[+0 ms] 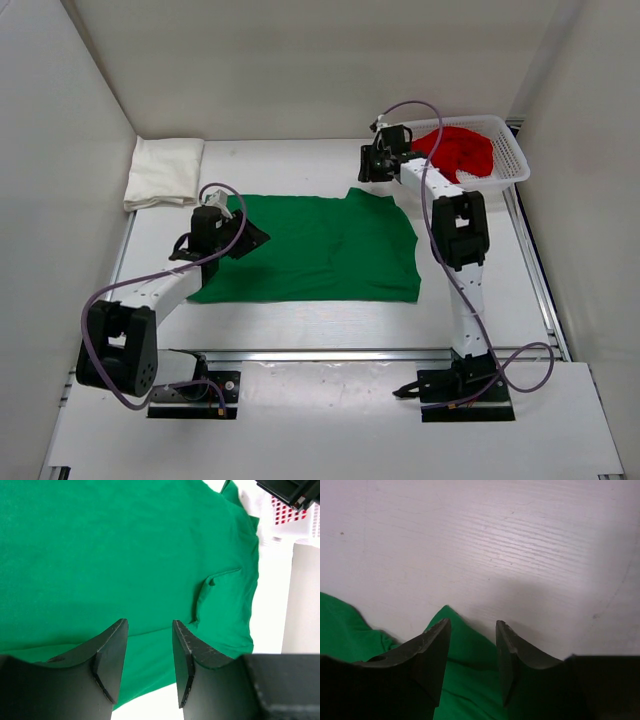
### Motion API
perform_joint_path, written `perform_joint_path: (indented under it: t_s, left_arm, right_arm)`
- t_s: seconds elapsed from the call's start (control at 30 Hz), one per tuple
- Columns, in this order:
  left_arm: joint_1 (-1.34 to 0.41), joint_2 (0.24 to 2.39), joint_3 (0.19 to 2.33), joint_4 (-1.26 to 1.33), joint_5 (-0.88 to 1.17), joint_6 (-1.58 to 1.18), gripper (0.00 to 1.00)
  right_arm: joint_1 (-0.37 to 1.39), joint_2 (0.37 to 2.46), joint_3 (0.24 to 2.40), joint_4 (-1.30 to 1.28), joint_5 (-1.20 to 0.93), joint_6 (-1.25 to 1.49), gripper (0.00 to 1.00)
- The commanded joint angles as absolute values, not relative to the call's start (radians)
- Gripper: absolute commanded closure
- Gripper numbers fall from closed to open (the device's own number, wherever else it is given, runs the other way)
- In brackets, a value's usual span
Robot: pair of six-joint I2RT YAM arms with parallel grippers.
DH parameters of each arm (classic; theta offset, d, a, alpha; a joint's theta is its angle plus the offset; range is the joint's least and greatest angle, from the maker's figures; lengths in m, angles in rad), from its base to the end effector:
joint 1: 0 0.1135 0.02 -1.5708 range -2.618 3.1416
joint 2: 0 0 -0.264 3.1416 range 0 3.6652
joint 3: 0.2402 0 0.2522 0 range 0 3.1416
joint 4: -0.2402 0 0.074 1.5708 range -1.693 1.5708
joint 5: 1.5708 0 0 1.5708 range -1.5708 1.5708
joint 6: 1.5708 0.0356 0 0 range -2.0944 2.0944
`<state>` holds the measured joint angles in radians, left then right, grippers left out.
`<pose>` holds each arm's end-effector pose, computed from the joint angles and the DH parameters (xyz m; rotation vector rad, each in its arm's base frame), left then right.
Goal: Fold and stack the t-shirts
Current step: Grap the side of the flattened tshirt furthest away from the robot with both arms
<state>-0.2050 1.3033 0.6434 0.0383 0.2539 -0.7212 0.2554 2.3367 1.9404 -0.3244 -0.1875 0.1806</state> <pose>0.2613 -0.0635 0.2022 -0.4373 2.2424 -0.7835 0.5150 0.1413 0.1927 -0.1849 2.3082 0.4389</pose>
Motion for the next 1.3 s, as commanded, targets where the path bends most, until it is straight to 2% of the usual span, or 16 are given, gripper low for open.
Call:
perform_joint_path:
  t_s: [0.0,0.13,0.4,0.47,0.5,0.57,0.67,0.83,0.93,0.97,1.03,1.1,1.17,1.23,1.27]
  left_arm:
    - [-0.212,1.315,0.62,0.058,0.279,-0.709,0.49]
    - [-0.213,1.339,0.615,0.078,0.288,-0.722,0.49]
    - [-0.207,1.342,0.609,0.083,0.281,-0.727,0.49]
    - [-0.206,1.344,0.606,0.089,0.282,-0.735,0.49]
    - [-0.207,1.347,0.598,0.097,0.287,-0.739,0.49]
    - [-0.198,1.35,0.609,0.1,0.287,-0.742,0.49]
    - [-0.213,1.353,0.621,0.097,0.278,-0.745,0.5]
    - [-0.222,1.362,0.621,0.104,0.272,-0.749,0.5]
    - [-0.224,1.374,0.62,0.11,0.278,-0.752,0.49]
    - [-0.222,1.377,0.615,0.11,0.278,-0.753,0.49]
    - [-0.221,1.381,0.617,0.113,0.275,-0.755,0.49]
    - [-0.218,1.384,0.615,0.117,0.279,-0.75,0.49]
    - [-0.215,1.387,0.623,0.11,0.276,-0.755,0.5]
    - [-0.21,1.382,0.624,0.114,0.281,-0.753,0.49]
    - [-0.201,1.382,0.62,0.114,0.279,-0.756,0.49]
  right_arm:
    - [0.275,2.376,2.094,-0.469,-0.166,0.089,0.6]
    - [0.308,2.47,2.233,-0.61,-0.16,0.045,0.58]
    - [0.333,2.459,2.167,-0.594,-0.163,0.048,0.58]
    - [0.328,2.464,2.163,-0.598,-0.149,0.046,0.59]
    - [0.325,2.465,2.164,-0.598,-0.147,0.045,0.65]
    - [0.324,2.479,2.186,-0.615,-0.129,0.052,0.68]
    - [0.325,2.513,2.241,-0.621,-0.11,0.048,0.67]
    - [0.328,2.627,2.437,-0.707,-0.097,0.037,0.57]
    - [0.33,2.651,2.461,-0.721,-0.11,0.046,0.68]
    - [0.324,2.649,2.468,-0.716,-0.115,0.043,0.79]
    - [0.321,2.651,2.467,-0.709,-0.12,0.043,0.96]
    - [0.313,2.654,2.479,-0.719,-0.146,0.057,0.99]
    - [0.304,2.637,2.485,-0.73,-0.169,0.061,0.92]
    - [0.302,2.631,2.481,-0.735,-0.167,0.049,1.0]
    - [0.305,2.626,2.487,-0.735,-0.17,0.049,1.0]
